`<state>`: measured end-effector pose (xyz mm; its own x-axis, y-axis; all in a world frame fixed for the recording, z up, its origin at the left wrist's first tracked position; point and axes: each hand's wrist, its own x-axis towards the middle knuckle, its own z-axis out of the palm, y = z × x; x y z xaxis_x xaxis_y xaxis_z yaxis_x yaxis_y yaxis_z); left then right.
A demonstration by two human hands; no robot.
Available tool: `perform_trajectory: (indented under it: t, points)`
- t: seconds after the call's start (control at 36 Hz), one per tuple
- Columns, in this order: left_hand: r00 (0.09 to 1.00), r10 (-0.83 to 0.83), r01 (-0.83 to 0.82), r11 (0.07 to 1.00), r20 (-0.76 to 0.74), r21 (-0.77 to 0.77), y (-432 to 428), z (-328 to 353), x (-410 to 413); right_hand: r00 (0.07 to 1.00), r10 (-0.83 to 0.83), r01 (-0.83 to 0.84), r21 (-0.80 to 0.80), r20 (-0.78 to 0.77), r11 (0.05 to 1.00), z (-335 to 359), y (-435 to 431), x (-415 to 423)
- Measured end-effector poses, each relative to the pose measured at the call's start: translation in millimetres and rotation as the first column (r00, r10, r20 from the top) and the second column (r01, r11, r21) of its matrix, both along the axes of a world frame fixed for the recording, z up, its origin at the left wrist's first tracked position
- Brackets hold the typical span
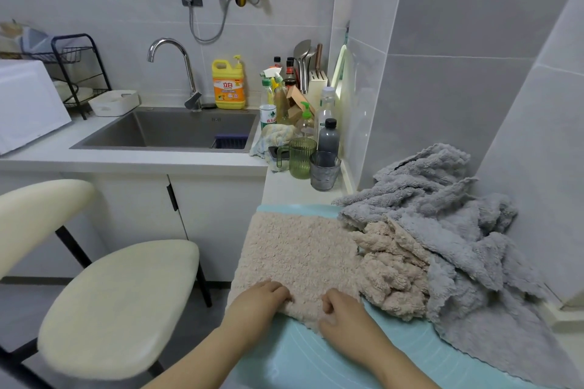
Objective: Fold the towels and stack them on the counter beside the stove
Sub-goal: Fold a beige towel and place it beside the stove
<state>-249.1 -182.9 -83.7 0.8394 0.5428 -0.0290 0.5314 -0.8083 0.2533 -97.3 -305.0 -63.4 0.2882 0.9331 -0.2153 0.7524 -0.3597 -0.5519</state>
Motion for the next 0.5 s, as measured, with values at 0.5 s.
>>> perform_trajectory:
  t: [0.5]
  points:
    - [0.964, 0.112, -0.108, 0.994, -0.241, 0.031, -6, 19, 9, 0.934, -0.031, 0.028, 0.014, 0.356, 1.000, -5, 10, -13]
